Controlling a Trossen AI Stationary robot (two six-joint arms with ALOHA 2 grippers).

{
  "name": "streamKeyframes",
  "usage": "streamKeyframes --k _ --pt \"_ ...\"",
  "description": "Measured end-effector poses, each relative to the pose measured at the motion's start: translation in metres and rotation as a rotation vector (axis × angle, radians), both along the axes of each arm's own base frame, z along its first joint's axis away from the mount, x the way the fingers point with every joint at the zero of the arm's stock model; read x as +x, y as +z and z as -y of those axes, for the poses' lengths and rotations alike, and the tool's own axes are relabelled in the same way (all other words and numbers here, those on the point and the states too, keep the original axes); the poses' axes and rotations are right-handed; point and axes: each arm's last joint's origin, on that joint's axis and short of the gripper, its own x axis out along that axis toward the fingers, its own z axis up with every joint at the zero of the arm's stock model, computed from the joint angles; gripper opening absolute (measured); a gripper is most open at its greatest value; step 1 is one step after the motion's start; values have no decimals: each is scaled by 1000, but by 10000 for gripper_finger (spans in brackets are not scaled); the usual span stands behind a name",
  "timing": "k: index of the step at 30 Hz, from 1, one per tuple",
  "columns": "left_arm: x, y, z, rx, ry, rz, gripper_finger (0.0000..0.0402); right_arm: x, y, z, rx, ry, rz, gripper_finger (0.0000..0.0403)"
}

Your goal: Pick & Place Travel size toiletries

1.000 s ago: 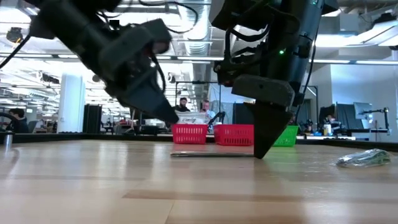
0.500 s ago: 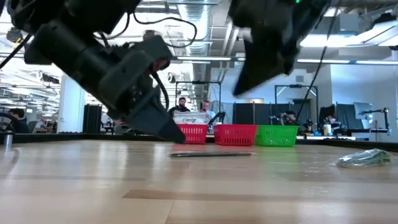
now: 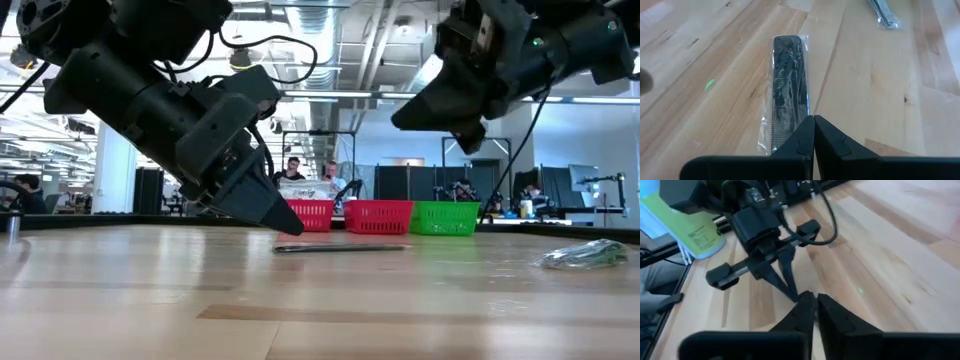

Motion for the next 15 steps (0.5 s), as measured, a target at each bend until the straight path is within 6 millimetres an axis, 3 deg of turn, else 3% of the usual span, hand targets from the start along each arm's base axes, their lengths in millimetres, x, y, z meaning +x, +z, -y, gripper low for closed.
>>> streamKeyframes --k 5,11,15 --pt "-1 -3 -1 -13 9 -22 0 13 -11 -1 8 -4 -39 79" --pt "0 -17 2 -25 22 -40 0 30 -27 9 73 -11 -106 181" --pt "-1 -22 2 -38 21 -58 0 34 -35 16 117 -1 -144 226"
